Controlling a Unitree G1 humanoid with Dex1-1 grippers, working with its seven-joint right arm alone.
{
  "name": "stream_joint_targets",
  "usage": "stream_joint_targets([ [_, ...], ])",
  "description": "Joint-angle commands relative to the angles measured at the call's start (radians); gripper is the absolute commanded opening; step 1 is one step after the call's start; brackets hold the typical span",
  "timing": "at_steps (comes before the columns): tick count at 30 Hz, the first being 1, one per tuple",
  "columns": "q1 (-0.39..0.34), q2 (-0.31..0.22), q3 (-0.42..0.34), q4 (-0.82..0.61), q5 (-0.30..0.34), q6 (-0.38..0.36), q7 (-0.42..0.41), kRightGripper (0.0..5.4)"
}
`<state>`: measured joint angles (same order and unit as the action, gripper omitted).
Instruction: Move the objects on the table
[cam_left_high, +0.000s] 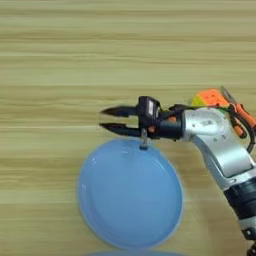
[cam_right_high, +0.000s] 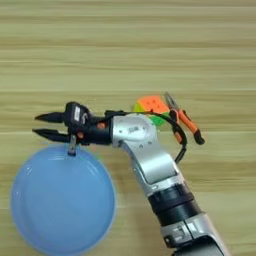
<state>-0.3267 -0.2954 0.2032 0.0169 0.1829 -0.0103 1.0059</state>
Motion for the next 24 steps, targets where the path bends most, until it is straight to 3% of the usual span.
stream_joint_targets([
  [1,-0.102,0.014,-0.073,0.001,-0.003,-0.033,-0.113,1.99],
  [4,-0.124,0.014,-0.111,0.008,-0.009,-0.033,-0.172,2.27],
  [9,-0.168,-0.031,-0.204,0.029,-0.011,-0.037,-0.253,2.75],
  [20,-0.210,-0.147,-0.377,0.083,0.045,-0.047,-0.288,3.82],
  [24,-0.243,-0.216,-0.460,0.151,0.082,-0.032,-0.288,4.18],
])
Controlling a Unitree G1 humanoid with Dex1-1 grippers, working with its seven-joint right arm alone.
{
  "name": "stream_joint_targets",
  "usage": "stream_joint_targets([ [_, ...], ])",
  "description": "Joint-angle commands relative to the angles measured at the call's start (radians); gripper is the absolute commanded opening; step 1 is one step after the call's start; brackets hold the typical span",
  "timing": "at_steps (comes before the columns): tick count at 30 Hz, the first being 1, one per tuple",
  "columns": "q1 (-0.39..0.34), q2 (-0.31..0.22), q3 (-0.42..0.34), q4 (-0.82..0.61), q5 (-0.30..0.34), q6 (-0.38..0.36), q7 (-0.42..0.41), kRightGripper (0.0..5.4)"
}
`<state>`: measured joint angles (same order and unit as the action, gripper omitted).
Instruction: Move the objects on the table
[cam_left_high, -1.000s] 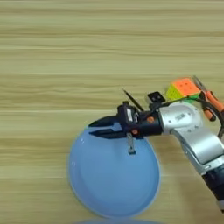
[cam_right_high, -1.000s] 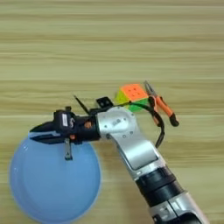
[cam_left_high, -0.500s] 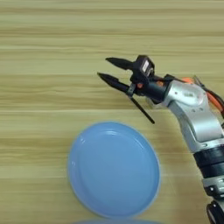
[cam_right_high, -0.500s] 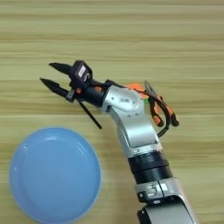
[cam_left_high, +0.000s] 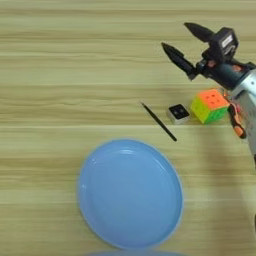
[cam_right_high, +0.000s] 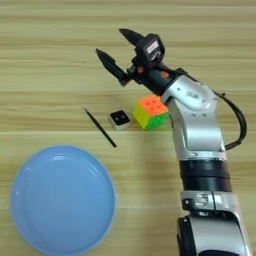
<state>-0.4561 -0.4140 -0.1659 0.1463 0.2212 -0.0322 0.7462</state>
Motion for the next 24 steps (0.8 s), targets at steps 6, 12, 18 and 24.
stream_joint_targets([
  [6,-0.140,-0.179,-0.158,0.148,0.070,0.033,-0.020,4.89],
  [12,-0.102,-0.239,-0.172,0.203,0.037,0.065,-0.038,5.37],
  [18,-0.020,-0.284,-0.188,0.183,0.031,0.170,-0.055,5.37],
  [24,0.102,-0.321,-0.193,0.181,0.024,0.229,-0.036,5.37],
])
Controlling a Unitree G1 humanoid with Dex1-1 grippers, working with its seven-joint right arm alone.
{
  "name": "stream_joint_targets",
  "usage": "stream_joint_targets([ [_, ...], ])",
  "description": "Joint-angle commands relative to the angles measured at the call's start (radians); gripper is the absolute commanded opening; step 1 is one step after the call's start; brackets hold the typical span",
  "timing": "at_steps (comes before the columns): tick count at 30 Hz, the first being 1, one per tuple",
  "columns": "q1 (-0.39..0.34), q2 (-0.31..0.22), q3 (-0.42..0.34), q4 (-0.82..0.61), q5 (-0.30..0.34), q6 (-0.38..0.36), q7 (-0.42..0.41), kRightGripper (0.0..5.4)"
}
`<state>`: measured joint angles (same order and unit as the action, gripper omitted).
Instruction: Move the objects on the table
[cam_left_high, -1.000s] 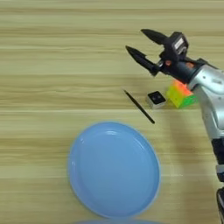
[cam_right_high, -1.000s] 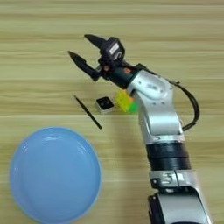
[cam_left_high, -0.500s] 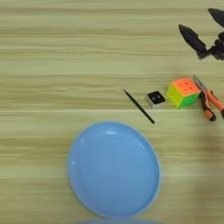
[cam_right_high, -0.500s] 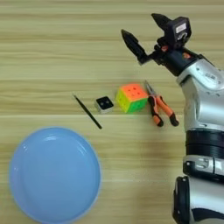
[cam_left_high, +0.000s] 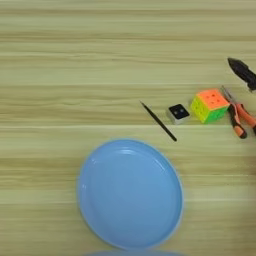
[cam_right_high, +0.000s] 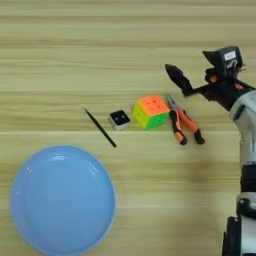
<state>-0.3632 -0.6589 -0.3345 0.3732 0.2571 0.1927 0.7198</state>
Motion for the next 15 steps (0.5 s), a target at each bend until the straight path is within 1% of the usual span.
stream_joint_targets([
  [1,0.022,-0.080,-0.023,-0.044,-0.016,0.006,-0.008,5.37],
  [3,0.043,-0.088,-0.025,-0.021,-0.024,0.001,-0.006,5.37],
  [8,0.071,-0.103,-0.029,0.067,-0.041,-0.049,0.018,5.37],
  [15,0.108,-0.083,-0.005,0.099,-0.059,-0.065,0.019,5.37],
])
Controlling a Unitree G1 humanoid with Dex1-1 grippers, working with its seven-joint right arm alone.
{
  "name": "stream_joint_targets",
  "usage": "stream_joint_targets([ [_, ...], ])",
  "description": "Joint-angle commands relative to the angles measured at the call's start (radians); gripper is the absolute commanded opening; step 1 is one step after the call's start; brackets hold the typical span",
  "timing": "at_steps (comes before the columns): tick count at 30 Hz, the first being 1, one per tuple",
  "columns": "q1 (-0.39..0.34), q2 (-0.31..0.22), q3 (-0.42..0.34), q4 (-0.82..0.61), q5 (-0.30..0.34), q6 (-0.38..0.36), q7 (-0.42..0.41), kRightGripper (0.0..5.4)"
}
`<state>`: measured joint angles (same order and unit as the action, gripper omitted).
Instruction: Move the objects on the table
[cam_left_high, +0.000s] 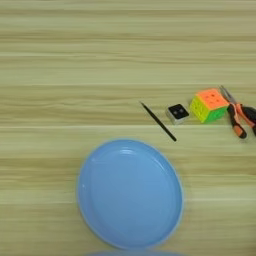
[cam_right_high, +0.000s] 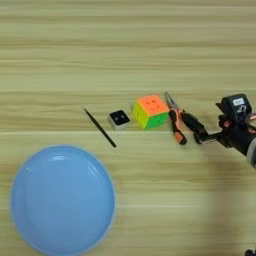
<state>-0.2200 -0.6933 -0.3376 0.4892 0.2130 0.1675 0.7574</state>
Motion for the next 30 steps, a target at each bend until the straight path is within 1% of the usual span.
stream_joint_targets([
  [1,-0.033,-0.044,0.004,-0.013,-0.020,-0.042,-0.021,5.37],
  [5,-0.033,-0.034,0.017,0.006,-0.025,-0.051,-0.019,5.37],
  [11,-0.029,-0.011,0.035,-0.002,-0.028,-0.059,-0.021,5.37],
  [18,-0.030,0.006,0.051,0.019,-0.036,-0.048,-0.035,5.37],
  [23,-0.050,0.006,0.065,0.083,-0.063,-0.050,-0.069,5.37],
  [30,-0.067,0.010,0.078,0.145,-0.079,-0.084,-0.077,5.37],
])
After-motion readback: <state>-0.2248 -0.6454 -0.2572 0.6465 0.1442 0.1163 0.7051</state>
